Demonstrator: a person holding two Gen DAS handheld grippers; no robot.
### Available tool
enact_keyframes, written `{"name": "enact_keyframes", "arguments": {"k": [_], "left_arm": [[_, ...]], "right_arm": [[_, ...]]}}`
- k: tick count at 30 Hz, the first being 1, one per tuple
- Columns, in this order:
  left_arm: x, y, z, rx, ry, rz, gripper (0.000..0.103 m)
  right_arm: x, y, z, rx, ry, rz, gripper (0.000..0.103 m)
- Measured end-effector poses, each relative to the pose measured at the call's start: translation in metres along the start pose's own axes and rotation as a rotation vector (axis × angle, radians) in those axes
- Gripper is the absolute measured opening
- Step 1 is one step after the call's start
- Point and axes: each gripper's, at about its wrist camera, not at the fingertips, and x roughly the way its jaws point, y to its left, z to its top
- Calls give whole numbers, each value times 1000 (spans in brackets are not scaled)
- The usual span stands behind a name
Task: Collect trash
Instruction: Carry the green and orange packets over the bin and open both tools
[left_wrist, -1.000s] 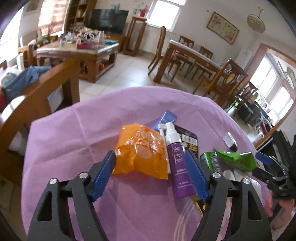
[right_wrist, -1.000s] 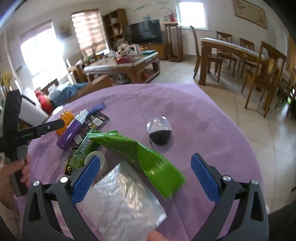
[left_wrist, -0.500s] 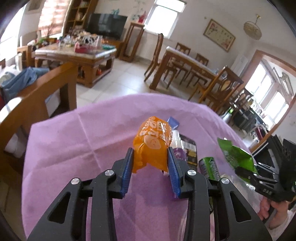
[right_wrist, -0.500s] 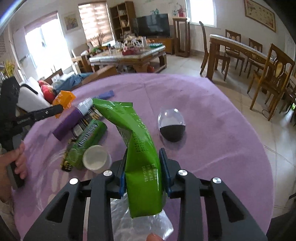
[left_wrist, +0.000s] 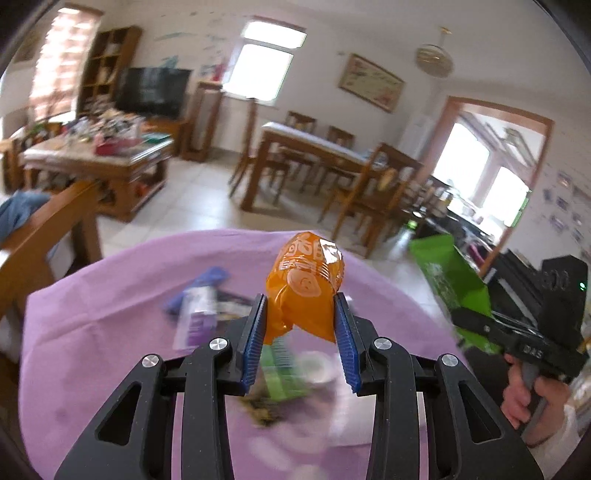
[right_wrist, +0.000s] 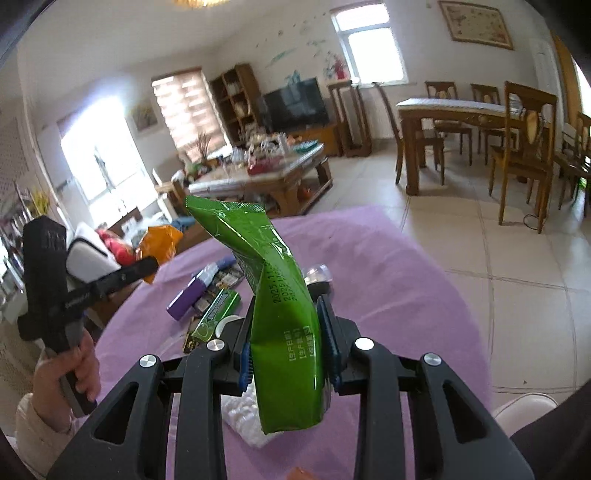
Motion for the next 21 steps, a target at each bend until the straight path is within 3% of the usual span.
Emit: {"name": "enact_keyframes", "arguments": {"k": [12,21], "left_arm": [[38,-172,-9,174,42,-201,36],[88,-281,-35,257,108,-359,36]], "right_arm": [[-89,-68,-15,113,-147,-64,31],[-153,-131,-38,216,-239,-185,30]]}}
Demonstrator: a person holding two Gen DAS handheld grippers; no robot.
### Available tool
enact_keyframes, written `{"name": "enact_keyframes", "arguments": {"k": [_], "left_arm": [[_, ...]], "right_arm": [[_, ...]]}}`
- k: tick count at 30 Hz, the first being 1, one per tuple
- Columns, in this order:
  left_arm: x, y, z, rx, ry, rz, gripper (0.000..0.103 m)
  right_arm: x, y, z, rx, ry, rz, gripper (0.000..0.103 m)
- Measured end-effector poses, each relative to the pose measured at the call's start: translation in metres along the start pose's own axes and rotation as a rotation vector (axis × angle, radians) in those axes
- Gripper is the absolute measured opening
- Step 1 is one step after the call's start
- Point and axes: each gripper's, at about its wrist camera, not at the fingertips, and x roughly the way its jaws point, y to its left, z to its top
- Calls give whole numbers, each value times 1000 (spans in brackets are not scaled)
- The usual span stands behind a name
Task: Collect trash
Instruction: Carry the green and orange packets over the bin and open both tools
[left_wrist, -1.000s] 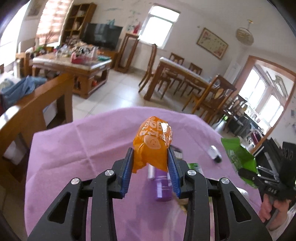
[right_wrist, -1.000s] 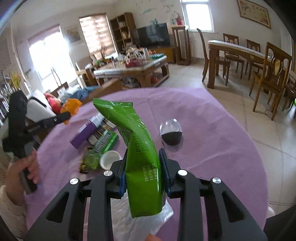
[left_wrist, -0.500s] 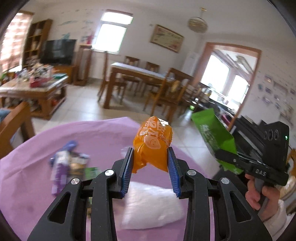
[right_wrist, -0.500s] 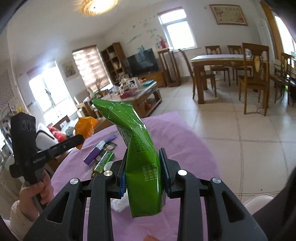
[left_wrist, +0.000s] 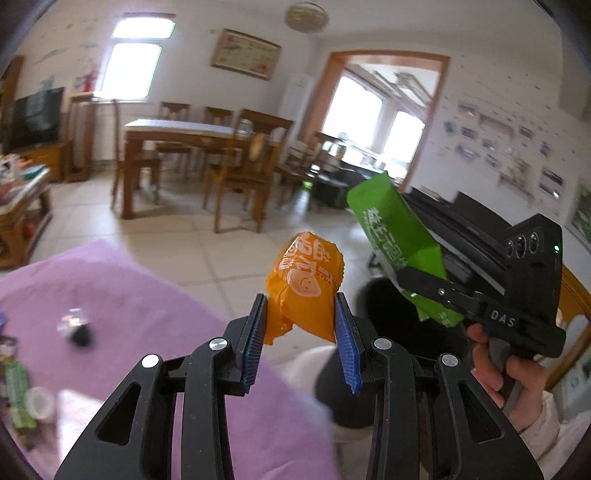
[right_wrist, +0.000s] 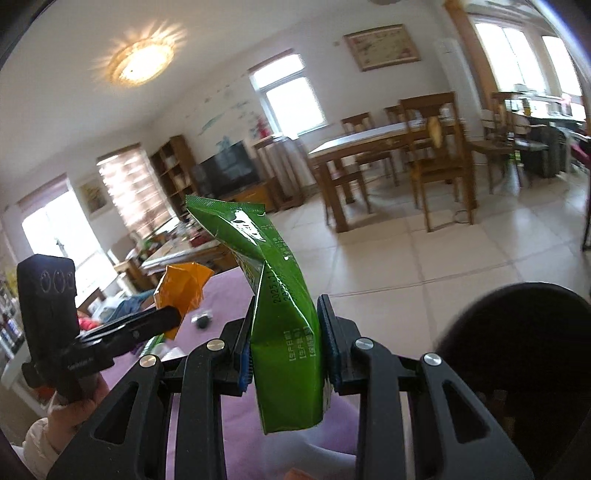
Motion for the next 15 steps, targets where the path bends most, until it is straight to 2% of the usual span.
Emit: {"name": "enact_keyframes", "arguments": {"k": [7,15], "left_arm": [[79,-66,-9,48,77,-126,36],[153,-124,-31,96,163,-198,36]], "right_arm": [[-33,-60,-8,100,-58,-105,31],[-61,-110,-23,195,-96,-174,31]]}}
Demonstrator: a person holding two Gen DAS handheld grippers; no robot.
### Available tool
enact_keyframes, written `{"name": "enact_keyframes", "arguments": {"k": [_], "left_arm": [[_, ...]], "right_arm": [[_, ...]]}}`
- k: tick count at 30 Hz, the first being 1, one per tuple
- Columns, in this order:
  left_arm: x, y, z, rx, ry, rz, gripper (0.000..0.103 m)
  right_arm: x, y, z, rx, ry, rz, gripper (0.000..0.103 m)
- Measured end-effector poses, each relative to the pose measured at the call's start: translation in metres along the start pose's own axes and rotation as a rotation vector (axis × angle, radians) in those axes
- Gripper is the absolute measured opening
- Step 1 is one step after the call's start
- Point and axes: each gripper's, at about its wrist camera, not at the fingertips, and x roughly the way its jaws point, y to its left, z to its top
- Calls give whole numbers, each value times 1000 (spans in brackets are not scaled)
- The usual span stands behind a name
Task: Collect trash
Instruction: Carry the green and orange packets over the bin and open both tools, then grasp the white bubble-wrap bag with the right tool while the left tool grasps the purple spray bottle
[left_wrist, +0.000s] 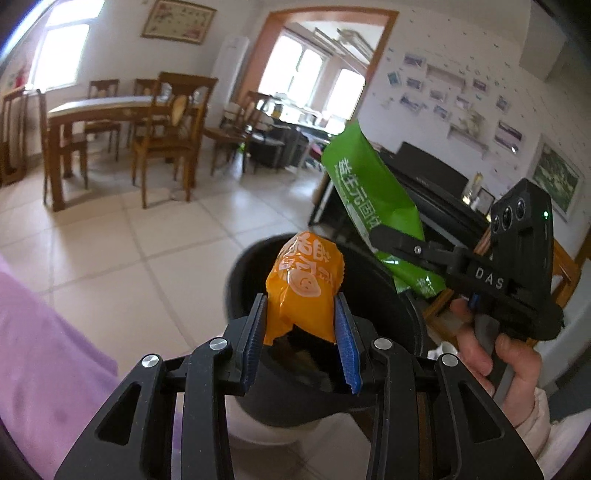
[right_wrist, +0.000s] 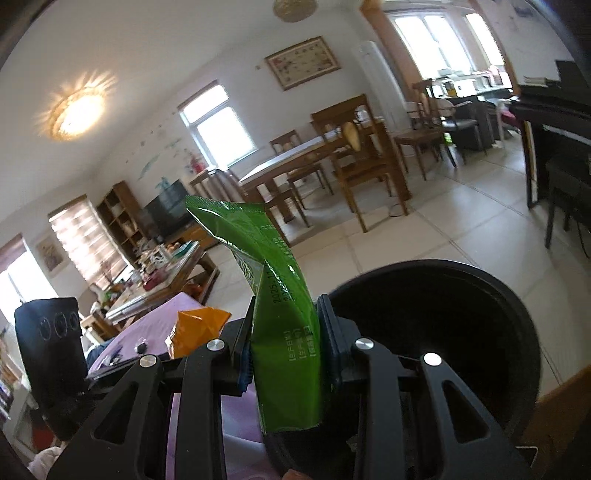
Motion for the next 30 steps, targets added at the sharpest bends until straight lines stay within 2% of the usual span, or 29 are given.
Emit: {"name": "enact_keyframes", "arguments": {"k": [7,16,17,18,19,20,21,22,23,24,30], "left_arm": [[41,-21,-14,22,50,-19,36],[60,-36,-11,62,83,-26,36],[61,-39,-11,75,87,-28,36],[61,-40,-12,88,90,-25,45],[61,-44,-13,106,84,-12,58],[60,-47,-13,120,76,-2,65],[58,-48,-12,129,70,3,75],[55,-50,-13,141,59,11,85],[50,-52,-13,155,45,24,89],[47,-53,-12,164,33,36,96],[20,-52,-9,184,-2,74,98]], "right_arm": [[-6,-33,-7,51,0,-25,31],[-11,-58,-15,110,9,-45,31],[-11,-59,-16,115,13,-48,34],[-12,-62,-16,119,21,-48,34],[-11,-63,-16,122,30,-46,36],[-10,-65,-16,129,47,-42,52],[-11,-68,-15,140,48,-41,80],[-12,-68,-16,150,43,-43,92],[-15,-69,-17,168,35,-43,97],[-16,-70,-16,177,31,-40,97],[-21,-60,-13,149,13,-75,97]]}}
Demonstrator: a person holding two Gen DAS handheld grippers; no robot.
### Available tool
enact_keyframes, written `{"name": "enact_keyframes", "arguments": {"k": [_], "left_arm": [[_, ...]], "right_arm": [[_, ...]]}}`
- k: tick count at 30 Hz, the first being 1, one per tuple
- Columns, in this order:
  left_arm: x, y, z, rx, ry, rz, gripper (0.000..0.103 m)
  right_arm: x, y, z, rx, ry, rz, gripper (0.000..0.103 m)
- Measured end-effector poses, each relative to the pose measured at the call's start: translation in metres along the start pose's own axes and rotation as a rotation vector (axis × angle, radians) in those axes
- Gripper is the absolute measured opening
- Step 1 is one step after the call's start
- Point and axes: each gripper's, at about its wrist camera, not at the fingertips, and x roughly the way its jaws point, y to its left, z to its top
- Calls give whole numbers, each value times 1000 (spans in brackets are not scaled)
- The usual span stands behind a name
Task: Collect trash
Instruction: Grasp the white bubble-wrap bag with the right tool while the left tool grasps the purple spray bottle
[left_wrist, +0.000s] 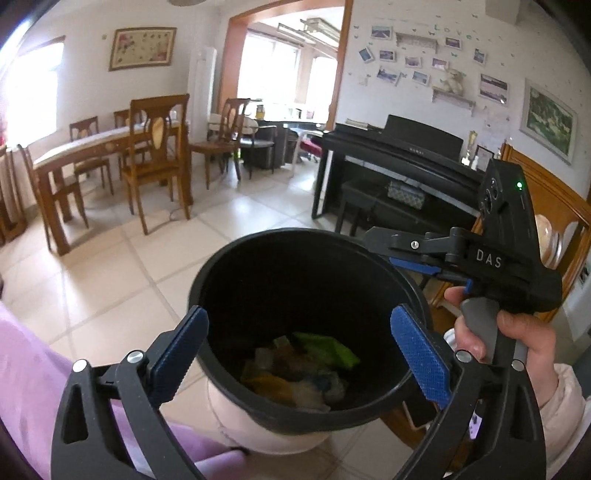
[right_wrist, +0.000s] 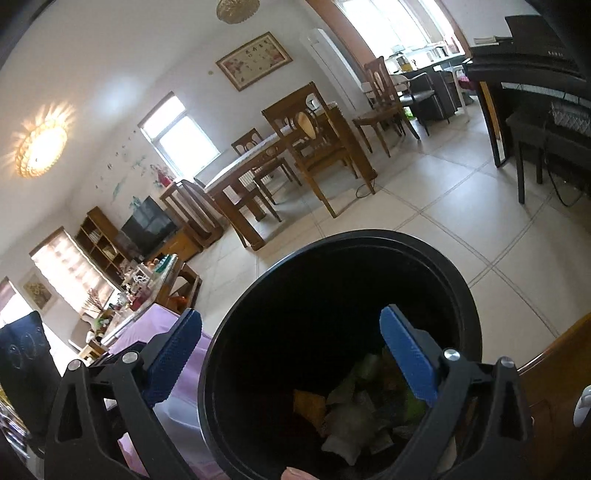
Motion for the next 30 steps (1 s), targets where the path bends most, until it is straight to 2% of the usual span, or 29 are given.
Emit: {"name": "enact_keyframes", "arguments": {"k": [9,17,25,30], "left_arm": [[-63,39,-16,-42,-61,50,98],[-154,121,-52,-178,-131,182,98],[-272,229,-117,-358,-176,433,97],[-338,295,-161,-463,-141,617,97]], "right_arm": [[5,29,-2,-54,20,-18,97],[26,96,-21,-158,77,29,97],[70,186,-66,-283,209,144,97],[101,246,-106,-376,335,236,97]]}}
